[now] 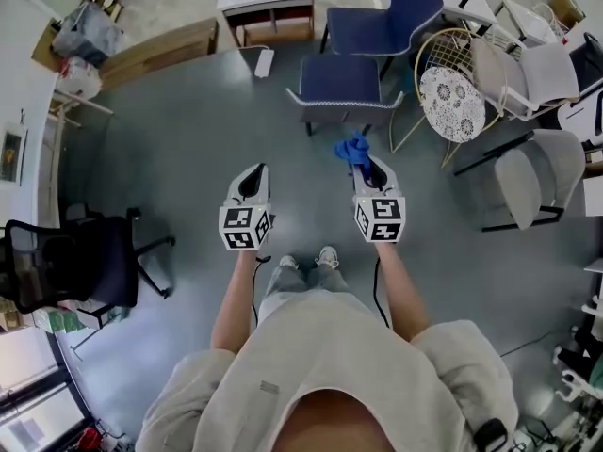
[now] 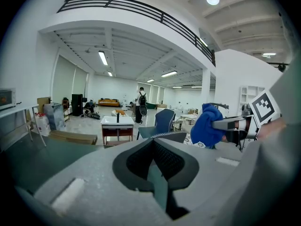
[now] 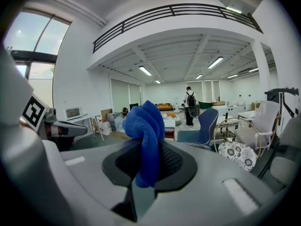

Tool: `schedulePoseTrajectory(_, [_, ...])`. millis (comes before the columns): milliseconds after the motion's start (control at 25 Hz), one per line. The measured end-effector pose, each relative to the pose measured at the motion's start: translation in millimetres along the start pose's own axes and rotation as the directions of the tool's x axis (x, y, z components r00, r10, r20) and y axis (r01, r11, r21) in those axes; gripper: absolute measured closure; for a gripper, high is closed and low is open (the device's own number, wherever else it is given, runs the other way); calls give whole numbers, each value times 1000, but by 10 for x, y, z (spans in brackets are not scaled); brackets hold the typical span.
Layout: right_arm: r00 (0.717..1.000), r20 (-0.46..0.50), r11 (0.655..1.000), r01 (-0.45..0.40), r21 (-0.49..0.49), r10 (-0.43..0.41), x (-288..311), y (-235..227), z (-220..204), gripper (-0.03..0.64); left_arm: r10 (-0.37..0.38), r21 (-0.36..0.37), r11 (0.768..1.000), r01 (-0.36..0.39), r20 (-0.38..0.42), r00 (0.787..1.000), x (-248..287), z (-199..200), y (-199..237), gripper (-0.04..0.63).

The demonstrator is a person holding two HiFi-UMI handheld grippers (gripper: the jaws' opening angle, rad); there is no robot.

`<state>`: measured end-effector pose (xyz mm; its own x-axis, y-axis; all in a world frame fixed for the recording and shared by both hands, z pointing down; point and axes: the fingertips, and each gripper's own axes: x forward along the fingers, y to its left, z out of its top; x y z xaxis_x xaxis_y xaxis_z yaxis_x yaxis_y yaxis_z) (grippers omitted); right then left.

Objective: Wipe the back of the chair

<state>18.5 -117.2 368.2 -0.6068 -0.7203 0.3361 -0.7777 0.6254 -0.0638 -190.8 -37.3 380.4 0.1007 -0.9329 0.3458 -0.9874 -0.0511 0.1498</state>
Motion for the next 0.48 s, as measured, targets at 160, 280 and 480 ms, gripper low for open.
schedulePoseTrajectory(160, [999,-1,999,49,-3,-49,116,55,-2,549,-31,-11,999,31,-2,1000,119,-51,182,594])
schedulePoseTrajectory(280, [997,-5,997,81,5,-81,155,105,-40,549,-58,-15,998,58,-10,998,180,-105,284,594])
schedulePoseTrajectory(480, [993,-9,993,117,21,-117,237,141,-144,549,-79,-17,997,78,-17,997,286,-213,401,594])
